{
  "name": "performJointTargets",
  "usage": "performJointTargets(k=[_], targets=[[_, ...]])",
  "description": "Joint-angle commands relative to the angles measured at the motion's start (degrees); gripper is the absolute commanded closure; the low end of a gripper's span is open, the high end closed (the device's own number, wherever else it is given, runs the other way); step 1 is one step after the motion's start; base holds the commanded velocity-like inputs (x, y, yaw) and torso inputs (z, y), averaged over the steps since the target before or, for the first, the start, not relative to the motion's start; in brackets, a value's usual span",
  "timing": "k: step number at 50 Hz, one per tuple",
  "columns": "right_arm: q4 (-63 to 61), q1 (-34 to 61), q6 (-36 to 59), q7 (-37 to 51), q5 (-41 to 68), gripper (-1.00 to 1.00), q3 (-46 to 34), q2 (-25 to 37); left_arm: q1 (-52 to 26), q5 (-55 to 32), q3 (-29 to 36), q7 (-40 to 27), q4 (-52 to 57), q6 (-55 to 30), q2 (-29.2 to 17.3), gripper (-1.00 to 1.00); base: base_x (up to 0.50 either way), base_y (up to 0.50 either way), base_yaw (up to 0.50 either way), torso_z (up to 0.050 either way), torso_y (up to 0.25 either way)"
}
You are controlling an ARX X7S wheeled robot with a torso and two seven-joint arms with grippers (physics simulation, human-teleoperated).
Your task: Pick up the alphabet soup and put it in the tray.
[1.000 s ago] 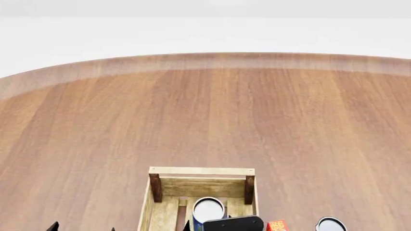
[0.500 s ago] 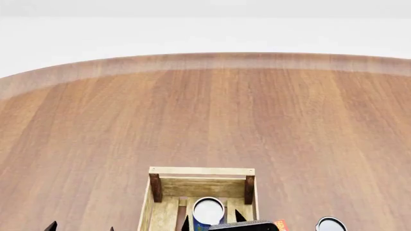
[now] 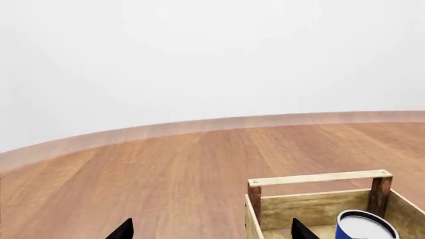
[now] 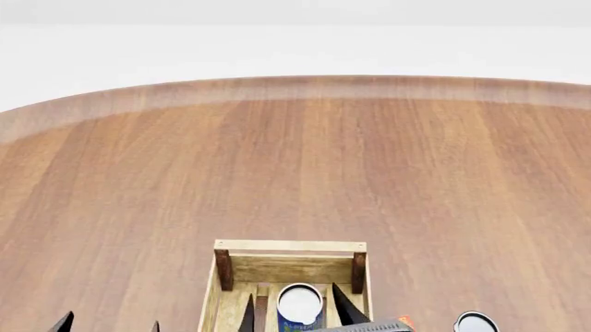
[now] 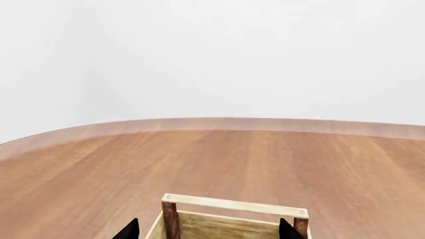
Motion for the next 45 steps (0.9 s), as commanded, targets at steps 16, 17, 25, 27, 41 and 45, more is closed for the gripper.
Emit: performJointTargets(k=[16,17,25,27,41,45], targets=[[-15.56,-0.81,3.63,6.51,-1.59,-1.0,0.04,3.78,3.16,-0.51,0.07,-2.09,11.13,-2.0,-2.24,-1.0,0.0,0.0,0.0,0.0,0.0],[-16.44,-0.49,4.22,6.84,-1.61,-1.0,-0.04,3.82,3.29,-0.56,0.11,-2.2,11.92,-2.25,-2.36,-1.0,0.0,0.0,0.0,0.0,0.0],[-19.97,0.36,6.15,7.86,-1.03,-1.0,-0.12,4.39,3.76,-1.45,-0.22,-2.66,15.19,-3.17,-3.05,-1.0,0.0,0.0,0.0,0.0,0.0],[-20.46,0.44,6.4,8.06,-0.97,-1.0,-0.11,4.49,3.79,-1.68,-0.33,-2.74,15.62,-3.31,-3.17,-1.0,0.0,0.0,0.0,0.0,0.0],[-24.46,0.87,7.39,9.6,0.15,-1.0,0.76,5.43,4.72,-2.58,-0.73,-3.84,21.51,-4.82,-4.42,-1.0,0.0,0.0,0.0,0.0,0.0],[-25.96,1.12,7.89,10.31,0.67,-1.0,1.24,5.88,4.85,-2.64,-0.8,-4.14,22.76,-5.12,-4.68,-1.0,0.0,0.0,0.0,0.0,0.0]])
